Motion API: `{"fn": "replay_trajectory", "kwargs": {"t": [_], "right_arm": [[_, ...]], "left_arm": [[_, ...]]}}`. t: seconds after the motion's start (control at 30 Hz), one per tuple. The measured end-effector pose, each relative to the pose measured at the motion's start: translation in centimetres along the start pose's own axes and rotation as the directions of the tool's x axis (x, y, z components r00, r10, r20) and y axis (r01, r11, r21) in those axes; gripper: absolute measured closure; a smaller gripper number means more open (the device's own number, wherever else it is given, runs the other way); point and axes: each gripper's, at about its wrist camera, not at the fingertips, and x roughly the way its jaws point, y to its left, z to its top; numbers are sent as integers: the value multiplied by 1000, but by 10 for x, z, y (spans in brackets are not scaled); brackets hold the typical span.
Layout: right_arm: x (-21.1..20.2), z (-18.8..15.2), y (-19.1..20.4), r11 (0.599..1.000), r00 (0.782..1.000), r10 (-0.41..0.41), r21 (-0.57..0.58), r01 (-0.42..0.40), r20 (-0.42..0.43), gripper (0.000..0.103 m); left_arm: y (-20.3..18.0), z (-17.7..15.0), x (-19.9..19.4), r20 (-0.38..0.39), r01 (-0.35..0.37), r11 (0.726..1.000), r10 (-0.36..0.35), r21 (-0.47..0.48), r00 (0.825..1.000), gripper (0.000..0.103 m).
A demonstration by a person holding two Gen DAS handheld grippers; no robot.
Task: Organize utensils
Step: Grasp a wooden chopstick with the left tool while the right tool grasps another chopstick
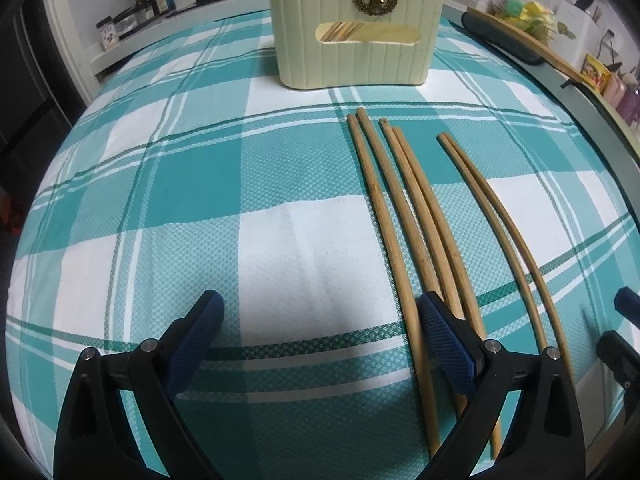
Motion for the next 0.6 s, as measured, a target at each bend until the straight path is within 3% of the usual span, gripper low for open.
{"fn": "replay_trajectory", "kwargs": {"t": [0.6], "right_arm": [[23,9,15,995,998,-40,-89,36,-39,57]], "left_arm": [[1,0,2,5,4,1000,-4,2,1000,3]]}}
